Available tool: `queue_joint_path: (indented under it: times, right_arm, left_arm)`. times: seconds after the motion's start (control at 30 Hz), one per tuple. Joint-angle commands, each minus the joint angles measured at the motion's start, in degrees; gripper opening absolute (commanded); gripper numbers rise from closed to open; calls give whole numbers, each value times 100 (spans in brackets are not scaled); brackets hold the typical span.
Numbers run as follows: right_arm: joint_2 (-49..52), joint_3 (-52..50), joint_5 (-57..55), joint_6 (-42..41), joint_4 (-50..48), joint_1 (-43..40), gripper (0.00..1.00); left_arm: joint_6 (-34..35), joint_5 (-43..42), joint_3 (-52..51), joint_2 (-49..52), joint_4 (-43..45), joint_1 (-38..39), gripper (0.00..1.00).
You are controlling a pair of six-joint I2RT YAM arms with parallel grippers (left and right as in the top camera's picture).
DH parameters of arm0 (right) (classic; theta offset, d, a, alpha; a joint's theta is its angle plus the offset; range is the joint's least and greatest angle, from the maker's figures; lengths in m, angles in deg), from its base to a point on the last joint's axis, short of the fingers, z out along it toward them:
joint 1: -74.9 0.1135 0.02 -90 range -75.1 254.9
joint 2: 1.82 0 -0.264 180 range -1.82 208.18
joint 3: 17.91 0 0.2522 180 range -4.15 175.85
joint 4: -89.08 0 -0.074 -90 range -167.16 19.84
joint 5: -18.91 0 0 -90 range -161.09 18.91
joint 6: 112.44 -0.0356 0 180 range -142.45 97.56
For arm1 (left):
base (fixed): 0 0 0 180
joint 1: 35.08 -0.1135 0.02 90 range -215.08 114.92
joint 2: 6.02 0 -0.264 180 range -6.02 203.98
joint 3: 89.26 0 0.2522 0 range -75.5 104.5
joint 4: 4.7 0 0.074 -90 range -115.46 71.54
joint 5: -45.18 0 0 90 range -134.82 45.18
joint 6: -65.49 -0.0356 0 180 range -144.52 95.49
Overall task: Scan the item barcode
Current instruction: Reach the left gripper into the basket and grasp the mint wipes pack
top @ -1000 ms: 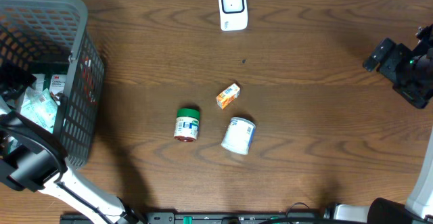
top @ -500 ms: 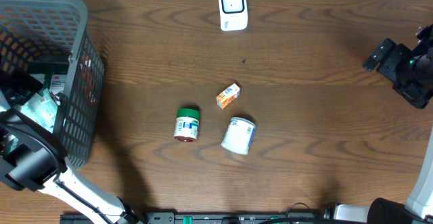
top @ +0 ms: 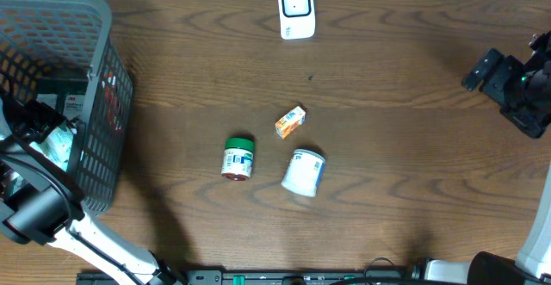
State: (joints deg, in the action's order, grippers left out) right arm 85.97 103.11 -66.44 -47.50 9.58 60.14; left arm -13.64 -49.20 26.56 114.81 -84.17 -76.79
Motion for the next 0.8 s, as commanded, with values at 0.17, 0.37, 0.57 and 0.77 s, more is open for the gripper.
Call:
queue_joint_path:
  times: [0.17, 0.37, 0.57, 0.77]
  right_arm:
    - [31, 87, -55, -61, 4, -20, 99]
    - [31, 90, -55, -61, 4, -20, 99]
    - [31, 87, -55, -61, 4, -20, 99]
    - [31, 90, -55, -61, 4, -20, 99]
  left_arm:
    - [66, -55, -153, -1239, 181, 22, 70]
    - [310, -55, -1224, -2363, 1088, 146, 70]
    - [466, 61, -2704, -3064, 2315, 140, 72]
    - [376, 181, -3399, -2804, 3154, 15, 75]
